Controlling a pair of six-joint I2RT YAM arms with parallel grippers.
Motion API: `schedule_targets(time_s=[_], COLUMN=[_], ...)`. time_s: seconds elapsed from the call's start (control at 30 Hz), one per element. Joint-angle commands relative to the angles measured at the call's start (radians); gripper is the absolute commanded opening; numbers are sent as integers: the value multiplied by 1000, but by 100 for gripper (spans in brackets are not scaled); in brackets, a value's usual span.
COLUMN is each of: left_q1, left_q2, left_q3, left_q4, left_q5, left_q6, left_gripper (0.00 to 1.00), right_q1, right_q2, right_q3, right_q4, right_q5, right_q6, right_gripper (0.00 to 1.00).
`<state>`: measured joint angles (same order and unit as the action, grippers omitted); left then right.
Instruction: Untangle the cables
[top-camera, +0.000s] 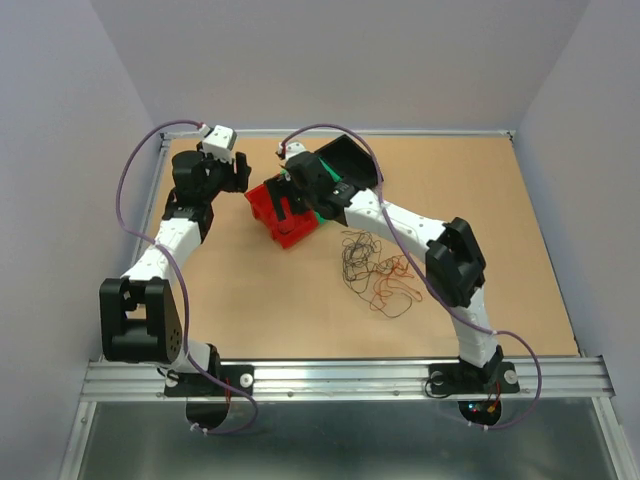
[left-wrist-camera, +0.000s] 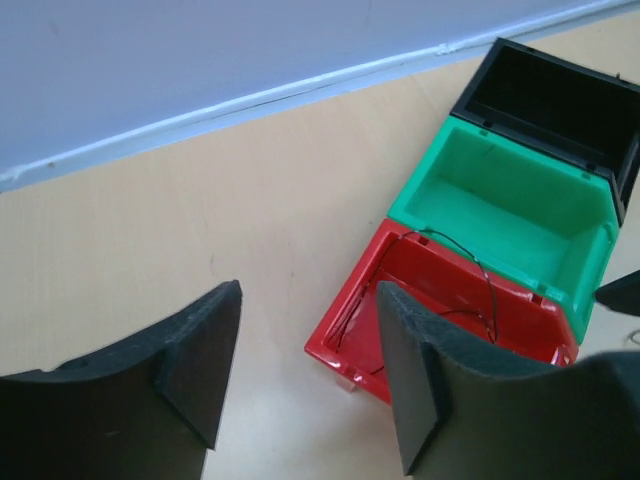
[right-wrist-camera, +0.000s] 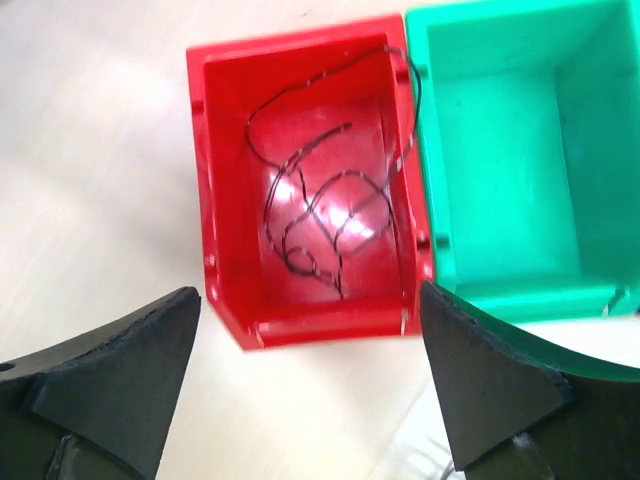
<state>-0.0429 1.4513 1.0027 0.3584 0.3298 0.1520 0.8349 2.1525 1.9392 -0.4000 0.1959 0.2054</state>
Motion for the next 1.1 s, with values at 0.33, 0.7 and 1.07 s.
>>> schedule_targets(time_s=[0.33, 0.7, 1.07], left_q1=[-480, -670, -678], left_q2=[-123, 194, 353], left_q3=[-182, 45, 168], left_q4=[76, -91, -220], left_q5=[5, 14, 89], left_q6=[281, 363, 399], left_gripper=[80, 78, 59], right_q1=[-32, -120, -137], right_q2=[-721, -1059, -1165], right_q3=[-841, -1083, -1152], right_q4=[217, 234, 234], right_q5=[348, 686, 692], right_q6=[195, 362, 362], right_gripper=[93, 85, 80])
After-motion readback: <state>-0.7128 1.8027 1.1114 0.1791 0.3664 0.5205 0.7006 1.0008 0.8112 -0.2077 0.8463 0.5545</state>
